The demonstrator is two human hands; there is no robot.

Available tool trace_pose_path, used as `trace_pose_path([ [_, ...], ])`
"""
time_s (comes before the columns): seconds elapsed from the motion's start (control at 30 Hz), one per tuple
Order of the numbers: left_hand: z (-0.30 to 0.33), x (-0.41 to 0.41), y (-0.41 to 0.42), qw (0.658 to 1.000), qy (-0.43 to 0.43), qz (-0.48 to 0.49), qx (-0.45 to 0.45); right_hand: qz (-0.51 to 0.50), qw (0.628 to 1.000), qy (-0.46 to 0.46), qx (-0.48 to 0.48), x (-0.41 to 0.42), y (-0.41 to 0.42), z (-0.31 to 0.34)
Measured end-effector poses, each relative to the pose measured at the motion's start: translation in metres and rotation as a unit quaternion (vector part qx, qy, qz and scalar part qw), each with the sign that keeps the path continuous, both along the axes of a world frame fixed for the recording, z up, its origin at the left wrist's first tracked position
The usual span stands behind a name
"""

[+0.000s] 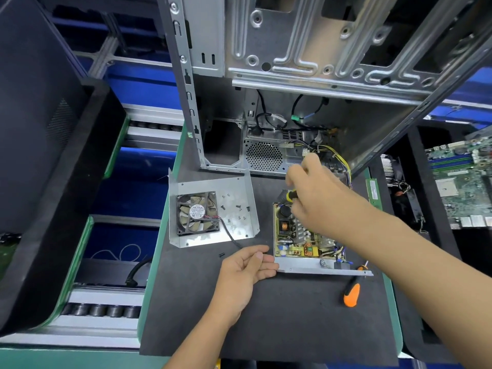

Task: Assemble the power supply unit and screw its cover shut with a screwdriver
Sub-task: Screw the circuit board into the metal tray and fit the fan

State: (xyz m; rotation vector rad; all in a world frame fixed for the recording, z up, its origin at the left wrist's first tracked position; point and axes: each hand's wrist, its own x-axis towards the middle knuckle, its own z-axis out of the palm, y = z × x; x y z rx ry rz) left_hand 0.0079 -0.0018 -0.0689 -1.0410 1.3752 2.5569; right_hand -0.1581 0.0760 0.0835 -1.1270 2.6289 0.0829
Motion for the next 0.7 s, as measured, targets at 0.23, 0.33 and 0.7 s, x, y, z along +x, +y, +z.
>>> trace_pose_path([
  [0.23, -0.0012, -0.0007, -0.0002, 1.000, -0.002, 0.005, 0.000, 0.020, 0.987, 0.136, 0.084, 0.0016, -0.0084, 0.0007],
  [0.33, -0.0013, 0.0002, -0.0001, 1.000, -0.003, 0.007, 0.004, 0.011, 0.998, 0.048, 0.050, 0.0046, -0.0069, 0.0012],
  [0.7, 0.0000, -0.0004, 0.0003, 1.000, 0.001, 0.010, 0.002, -0.023, 0.996, 0.064, 0.064, -0.0022, -0.0054, 0.0006],
])
